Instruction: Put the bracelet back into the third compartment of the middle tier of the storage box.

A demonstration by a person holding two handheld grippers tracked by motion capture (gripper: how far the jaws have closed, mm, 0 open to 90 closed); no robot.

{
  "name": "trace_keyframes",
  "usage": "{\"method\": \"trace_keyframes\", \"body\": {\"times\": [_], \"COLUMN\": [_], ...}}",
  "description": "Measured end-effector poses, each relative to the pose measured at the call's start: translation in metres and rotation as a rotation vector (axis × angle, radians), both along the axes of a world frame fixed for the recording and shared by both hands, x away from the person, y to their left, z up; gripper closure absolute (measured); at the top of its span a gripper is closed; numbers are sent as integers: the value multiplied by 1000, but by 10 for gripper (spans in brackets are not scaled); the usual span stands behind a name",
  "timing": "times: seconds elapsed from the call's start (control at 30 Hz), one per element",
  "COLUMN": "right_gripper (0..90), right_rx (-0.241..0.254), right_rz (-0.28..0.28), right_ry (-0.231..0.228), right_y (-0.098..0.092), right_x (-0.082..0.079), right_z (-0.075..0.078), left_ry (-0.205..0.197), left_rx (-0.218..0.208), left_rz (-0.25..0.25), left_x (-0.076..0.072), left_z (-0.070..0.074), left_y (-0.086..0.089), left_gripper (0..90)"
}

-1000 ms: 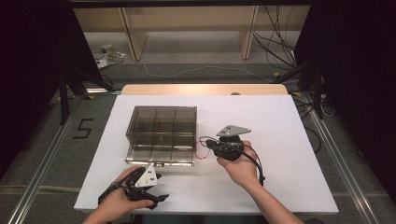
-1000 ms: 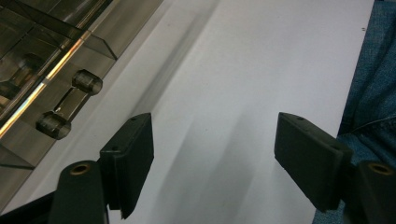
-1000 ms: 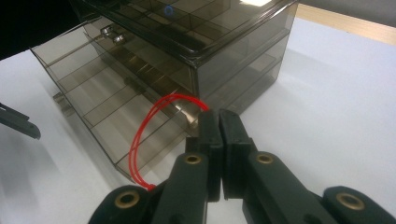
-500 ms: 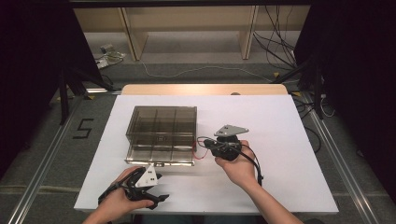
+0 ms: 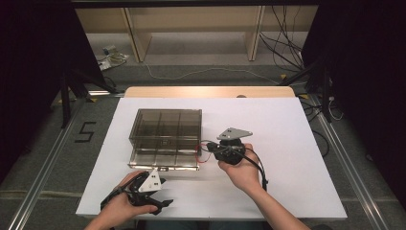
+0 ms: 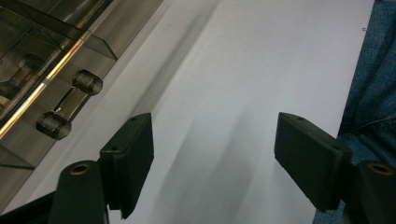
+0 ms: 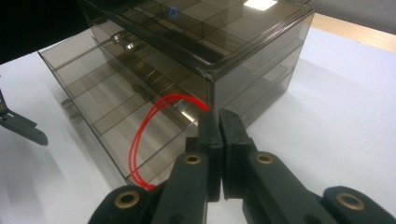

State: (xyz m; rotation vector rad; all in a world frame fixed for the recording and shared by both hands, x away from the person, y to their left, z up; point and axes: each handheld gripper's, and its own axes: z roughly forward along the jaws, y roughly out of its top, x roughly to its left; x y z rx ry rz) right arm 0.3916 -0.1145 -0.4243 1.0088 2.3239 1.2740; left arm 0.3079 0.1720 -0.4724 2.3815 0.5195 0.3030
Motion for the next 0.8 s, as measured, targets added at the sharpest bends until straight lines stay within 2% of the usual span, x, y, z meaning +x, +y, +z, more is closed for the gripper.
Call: {"method": "trace_keyframes", "body": {"times": [0.8], "right_gripper": [889], "right_rx": [4], "right_rz": [13], "right_ry": [-12], "right_y": [9], "right_x": [1], "right_z": [2], "left_ry": [-1], "left_rx": [-2], "left_rz": [0], "left_x": [0], "left_z": [0], "left_y": [0], "left_gripper": [285]}}
